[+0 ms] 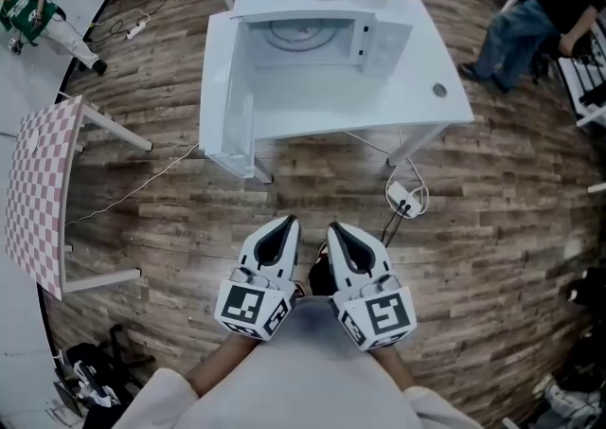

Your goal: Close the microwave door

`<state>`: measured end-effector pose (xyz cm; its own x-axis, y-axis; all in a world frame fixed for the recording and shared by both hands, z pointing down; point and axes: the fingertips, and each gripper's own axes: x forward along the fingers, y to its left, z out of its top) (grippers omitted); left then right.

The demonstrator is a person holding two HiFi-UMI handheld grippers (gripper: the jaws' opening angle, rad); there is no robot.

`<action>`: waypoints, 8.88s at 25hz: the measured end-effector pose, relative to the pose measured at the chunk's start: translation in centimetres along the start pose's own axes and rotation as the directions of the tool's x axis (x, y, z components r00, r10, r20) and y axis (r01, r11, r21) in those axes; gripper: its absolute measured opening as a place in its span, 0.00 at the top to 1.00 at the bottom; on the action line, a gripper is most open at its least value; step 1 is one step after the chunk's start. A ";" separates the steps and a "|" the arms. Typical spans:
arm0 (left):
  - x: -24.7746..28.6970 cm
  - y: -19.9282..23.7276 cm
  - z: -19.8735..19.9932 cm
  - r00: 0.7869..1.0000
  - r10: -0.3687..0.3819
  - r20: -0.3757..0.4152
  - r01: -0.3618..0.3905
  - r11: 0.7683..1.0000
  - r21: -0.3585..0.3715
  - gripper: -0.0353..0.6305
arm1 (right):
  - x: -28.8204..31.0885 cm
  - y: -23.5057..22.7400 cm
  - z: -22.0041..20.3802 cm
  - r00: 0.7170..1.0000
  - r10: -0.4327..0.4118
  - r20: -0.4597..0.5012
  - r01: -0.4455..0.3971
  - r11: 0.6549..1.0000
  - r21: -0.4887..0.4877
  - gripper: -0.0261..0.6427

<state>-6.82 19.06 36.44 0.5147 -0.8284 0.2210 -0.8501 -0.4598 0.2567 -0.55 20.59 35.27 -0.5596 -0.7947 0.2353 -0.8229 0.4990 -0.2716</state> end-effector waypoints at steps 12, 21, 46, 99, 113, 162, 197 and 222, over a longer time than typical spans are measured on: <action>2.1 0.9 1.8 0.999 0.051 -0.015 -0.050 0.998 0.049 0.93 | 1.9 -1.2 2.1 0.997 0.054 0.052 -0.055 0.998 0.018 0.93; 3.9 4.4 3.6 0.999 0.045 0.027 -0.046 0.999 0.013 0.93 | 5.6 -1.6 2.6 0.999 0.036 0.018 -0.036 0.999 0.016 0.93; 1.6 19.5 9.7 0.993 0.094 0.067 -0.098 0.994 0.059 0.86 | 19.3 1.6 7.6 0.997 0.068 0.030 -0.065 0.993 -0.099 0.93; 7.2 14.3 5.3 0.982 -0.135 -0.130 0.138 0.990 0.018 0.67 | 19.8 -3.6 7.3 1.000 -0.010 0.001 0.010 1.000 -0.028 0.93; 10.0 11.6 5.4 0.966 -0.208 -0.156 0.215 0.976 0.033 0.67 | 18.6 -6.4 7.7 0.998 -0.064 0.009 0.064 0.998 0.000 0.93; 22.7 5.1 6.4 0.978 -0.164 -0.127 0.171 0.984 0.044 0.67 | 16.8 -18.1 10.4 0.998 -0.062 -0.011 0.063 0.998 0.011 0.93; 31.4 4.9 7.9 0.983 -0.162 -0.092 0.165 0.986 0.033 0.67 | 18.4 -25.1 12.6 0.998 -0.067 -0.004 0.067 0.998 -0.006 0.93; 36.4 6.5 9.8 0.990 -0.122 -0.063 0.123 0.992 0.012 0.67 | 18.9 -30.8 14.7 0.998 -0.001 -0.061 -0.003 0.998 -0.065 0.93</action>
<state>5.30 -17.24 36.96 0.6208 -0.7441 0.2469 -0.7815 -0.5623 0.2704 15.65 -14.90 34.32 -0.5639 -0.7724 0.2922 -0.8258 0.5229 -0.2114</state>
